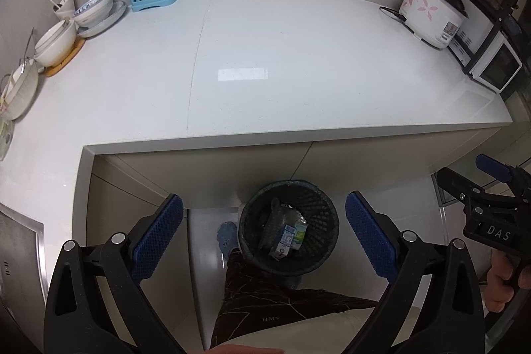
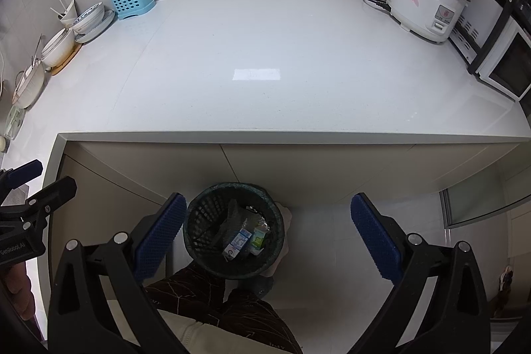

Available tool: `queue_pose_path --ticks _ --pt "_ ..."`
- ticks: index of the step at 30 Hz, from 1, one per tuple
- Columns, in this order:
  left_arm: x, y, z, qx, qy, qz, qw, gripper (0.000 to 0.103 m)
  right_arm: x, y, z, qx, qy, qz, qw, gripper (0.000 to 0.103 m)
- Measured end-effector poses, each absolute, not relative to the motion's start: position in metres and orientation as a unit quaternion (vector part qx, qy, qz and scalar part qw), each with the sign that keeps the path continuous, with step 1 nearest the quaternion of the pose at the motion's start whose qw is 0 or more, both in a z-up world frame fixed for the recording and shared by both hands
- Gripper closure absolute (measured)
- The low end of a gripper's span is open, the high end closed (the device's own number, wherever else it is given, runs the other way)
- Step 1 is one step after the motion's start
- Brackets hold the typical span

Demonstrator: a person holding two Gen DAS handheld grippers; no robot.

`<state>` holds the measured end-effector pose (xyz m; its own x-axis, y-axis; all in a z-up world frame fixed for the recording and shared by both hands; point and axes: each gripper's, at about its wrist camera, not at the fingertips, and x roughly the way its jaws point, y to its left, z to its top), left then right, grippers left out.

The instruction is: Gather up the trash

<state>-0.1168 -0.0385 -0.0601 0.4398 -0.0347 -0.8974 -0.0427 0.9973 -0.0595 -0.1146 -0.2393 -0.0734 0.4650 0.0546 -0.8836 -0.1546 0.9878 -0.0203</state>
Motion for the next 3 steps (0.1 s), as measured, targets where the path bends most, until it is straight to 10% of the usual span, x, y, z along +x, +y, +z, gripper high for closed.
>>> queue_pose_path --ticks 3 --pt "-0.1163 -0.0361 -0.0601 -0.040 0.531 0.009 0.847 0.006 -0.1151 -0.2389 -0.0737 -0.047 0.514 0.061 0.854 0.008"
